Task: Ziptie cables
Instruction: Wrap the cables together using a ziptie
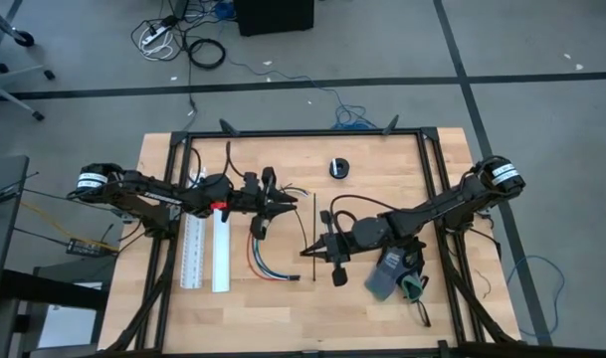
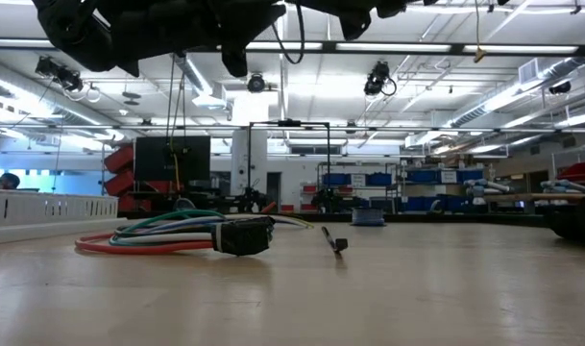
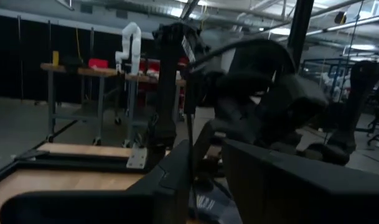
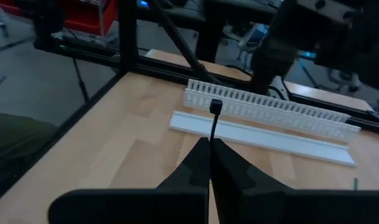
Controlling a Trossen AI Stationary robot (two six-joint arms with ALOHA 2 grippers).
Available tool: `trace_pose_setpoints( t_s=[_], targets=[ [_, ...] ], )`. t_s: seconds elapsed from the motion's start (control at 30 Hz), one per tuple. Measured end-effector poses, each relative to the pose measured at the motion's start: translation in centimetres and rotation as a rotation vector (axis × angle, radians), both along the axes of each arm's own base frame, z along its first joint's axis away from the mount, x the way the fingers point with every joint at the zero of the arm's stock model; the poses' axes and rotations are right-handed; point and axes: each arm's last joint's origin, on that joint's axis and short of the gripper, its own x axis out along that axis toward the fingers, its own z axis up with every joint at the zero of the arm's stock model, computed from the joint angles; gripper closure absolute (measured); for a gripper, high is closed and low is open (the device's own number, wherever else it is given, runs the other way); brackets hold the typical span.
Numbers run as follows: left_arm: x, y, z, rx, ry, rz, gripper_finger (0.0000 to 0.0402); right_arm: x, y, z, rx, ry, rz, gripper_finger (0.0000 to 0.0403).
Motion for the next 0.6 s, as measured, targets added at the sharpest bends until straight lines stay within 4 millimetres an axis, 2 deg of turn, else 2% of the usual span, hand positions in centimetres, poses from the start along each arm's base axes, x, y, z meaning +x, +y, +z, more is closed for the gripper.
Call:
trace_pose_setpoints(
  t_s=[0.27, 0.43, 0.6],
  targets=[
    [0.0, 0.0, 0.1, -0.002, -0.012, 0.011, 0.0338, -0.4, -0.1, -1.0, 0.013, 0.023, -0.046, 0.0403],
    [0.1, 0.1, -0.3, 0.018, 0.034, 0.051, 0.0392, -0.3, -0.1, -0.4, 0.036, -0.038, -0.046, 0.0403],
    [0.2, -0.5, -0.6, 0.096, 0.055, 0.077, 0.0401, -0.2, -0.2, 0.0, 0.112, -0.072, -0.059, 0.0403]
  ],
)
